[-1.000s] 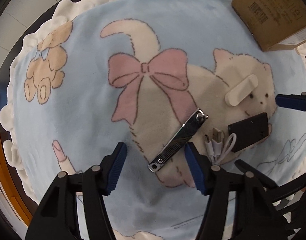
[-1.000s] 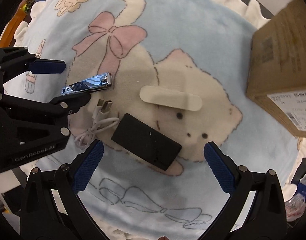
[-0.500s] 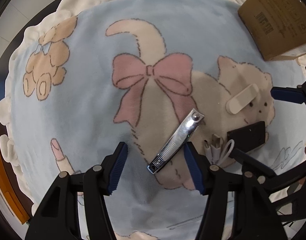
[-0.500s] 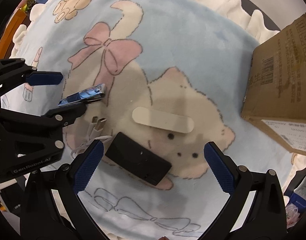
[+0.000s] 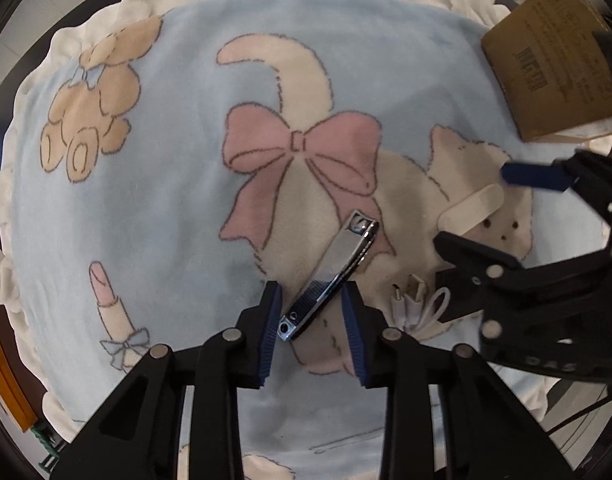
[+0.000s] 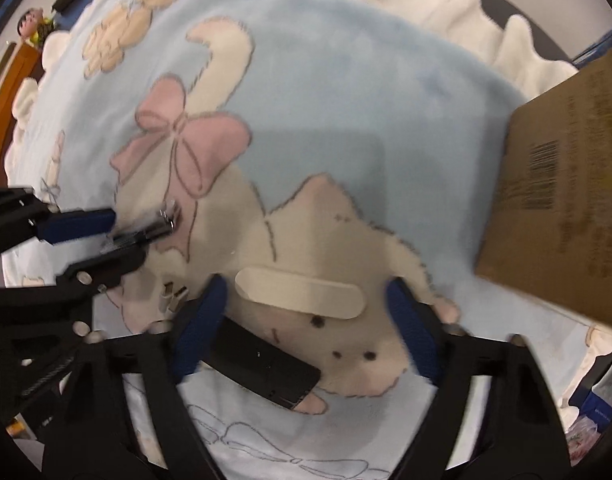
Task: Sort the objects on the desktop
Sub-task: 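Lower the left tool onto the silver nail clipper while the right tool closes on the beige nail file, then lift the nail clipper and nail file and carry both over the cardboard box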
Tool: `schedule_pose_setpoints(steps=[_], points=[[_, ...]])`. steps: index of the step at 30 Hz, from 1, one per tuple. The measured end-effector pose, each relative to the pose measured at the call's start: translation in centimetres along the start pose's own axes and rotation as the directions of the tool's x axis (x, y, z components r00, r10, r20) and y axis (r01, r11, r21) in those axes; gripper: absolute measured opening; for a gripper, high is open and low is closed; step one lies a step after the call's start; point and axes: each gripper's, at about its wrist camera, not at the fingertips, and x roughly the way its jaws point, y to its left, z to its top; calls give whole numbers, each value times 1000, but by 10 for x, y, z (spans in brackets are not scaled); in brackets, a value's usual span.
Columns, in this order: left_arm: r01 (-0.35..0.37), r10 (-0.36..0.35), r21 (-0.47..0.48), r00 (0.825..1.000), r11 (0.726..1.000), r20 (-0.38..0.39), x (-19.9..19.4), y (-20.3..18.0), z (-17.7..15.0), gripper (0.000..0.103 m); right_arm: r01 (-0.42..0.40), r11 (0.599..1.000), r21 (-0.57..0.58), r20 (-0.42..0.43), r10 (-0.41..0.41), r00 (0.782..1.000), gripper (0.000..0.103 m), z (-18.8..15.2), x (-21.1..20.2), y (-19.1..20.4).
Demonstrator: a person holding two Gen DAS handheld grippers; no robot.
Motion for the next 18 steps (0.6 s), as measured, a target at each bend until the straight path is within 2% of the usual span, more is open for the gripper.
schedule_pose_setpoints(steps=[3,8,11,18], points=[[-8,8,2,1000,1000,4,-1,-3,-1,22,30,999,-10,28,-30,999,66,0,-3,9],[-22,22,5,1000,1000,10,-4,-7,-2,11,-8,999,38,18,7,1000,66,1,-6,7],[-20,20,-14,1000,1000,9,-3,-4,-3,9,-55,996,70,18,54,998,66,2,-10,4],[5,-3,-66,1000,998,21,-13,12,-4,8,-85,990,115,46,80,996,66,7,-28,1]])
